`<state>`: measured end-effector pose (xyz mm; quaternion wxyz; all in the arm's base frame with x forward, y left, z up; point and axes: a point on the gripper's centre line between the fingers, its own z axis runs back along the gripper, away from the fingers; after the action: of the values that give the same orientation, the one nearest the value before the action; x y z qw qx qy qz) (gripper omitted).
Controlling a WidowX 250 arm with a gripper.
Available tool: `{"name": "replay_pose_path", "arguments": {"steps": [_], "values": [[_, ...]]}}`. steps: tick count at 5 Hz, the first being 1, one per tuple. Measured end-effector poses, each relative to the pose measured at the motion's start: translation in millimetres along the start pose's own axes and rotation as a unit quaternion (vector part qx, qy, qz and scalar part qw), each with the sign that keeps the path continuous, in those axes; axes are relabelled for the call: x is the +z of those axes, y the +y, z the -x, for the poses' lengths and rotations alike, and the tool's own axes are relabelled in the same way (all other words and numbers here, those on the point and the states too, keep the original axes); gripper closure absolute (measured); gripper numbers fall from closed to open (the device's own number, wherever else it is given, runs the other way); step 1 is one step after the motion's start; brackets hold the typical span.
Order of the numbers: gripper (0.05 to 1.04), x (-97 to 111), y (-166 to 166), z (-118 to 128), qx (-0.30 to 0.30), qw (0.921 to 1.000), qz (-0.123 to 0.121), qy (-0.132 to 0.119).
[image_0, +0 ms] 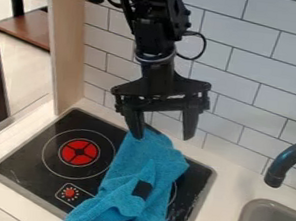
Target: Move the cloth to the left burner
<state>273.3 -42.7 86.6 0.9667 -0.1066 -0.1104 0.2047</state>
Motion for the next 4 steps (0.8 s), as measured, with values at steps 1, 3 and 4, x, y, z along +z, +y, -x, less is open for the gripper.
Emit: {"name": "replay_pose_path", "arguments": {"steps": [1, 3, 4], "values": [[0.085, -4.9, 1.9, 4.7, 0.003, 0.9999, -0.004, 0.010], [0.085, -44.0, 27.6, 28.2, 0.047, 0.9978, -0.036, 0.030], [0.085, -63.9, 38.0, 35.6, 0.055, 0.9967, -0.051, 0.031]]}}
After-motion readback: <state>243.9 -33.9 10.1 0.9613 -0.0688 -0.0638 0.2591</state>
